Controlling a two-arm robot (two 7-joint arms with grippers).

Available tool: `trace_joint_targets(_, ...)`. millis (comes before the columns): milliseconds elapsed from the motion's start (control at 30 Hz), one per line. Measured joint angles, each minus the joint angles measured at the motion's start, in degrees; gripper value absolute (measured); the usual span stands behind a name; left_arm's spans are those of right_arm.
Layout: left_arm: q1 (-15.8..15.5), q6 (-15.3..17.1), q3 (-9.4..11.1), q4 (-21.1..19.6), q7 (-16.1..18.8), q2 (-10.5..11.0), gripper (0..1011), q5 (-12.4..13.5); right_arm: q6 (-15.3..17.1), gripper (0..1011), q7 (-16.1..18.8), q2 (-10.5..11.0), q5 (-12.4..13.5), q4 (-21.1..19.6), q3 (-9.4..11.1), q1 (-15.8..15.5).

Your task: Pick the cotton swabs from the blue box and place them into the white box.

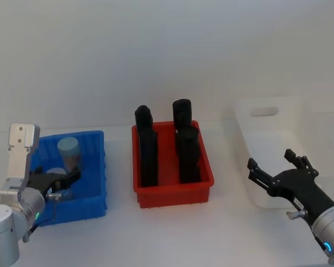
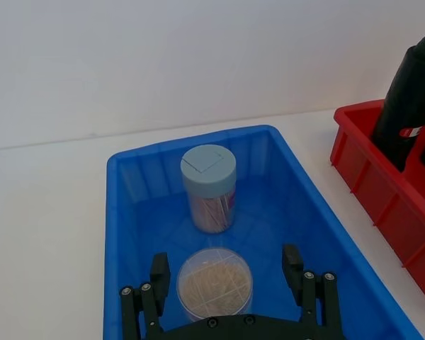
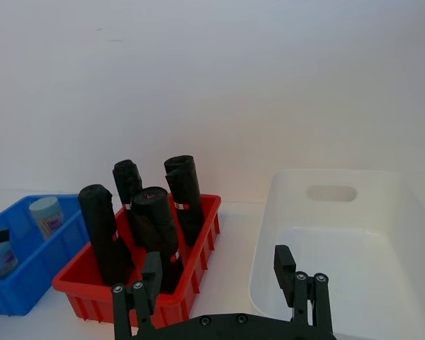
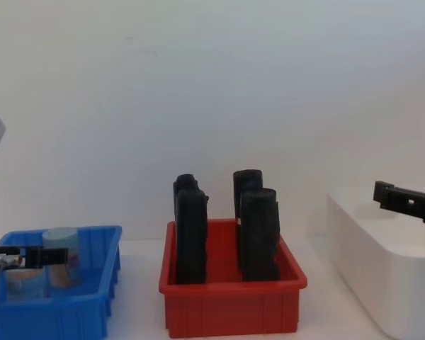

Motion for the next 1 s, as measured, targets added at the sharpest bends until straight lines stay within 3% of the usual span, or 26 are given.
trace_joint_targets(367,-1.4,-0.55,-0.53,3.46,-1.13,-0.6,984,-0.96,0.0,1002,0.0,0.0,0.0,0.0,0.0,0.0)
trace_joint_targets(667,-2.0,-0.95,-0.81,4.92,-1.76,-0.91,767,-1.39,0.0,1002,0.0,0.0,0.0,0.0,0.0,0.0)
trace_joint_targets(767,-2.12,-1.15,-0.89,5.15,-1.98,-0.96,652,-1.4,0.0,1002,0.0,0.0,0.0,0.0,0.0,0.0)
trace_joint_targets(1000,-2.01,-1.86,-1.03,4.66,-2.63,-0.94,643,-1.15,0.0,1002,0.0,0.0,0.0,0.0,0.0,0.0)
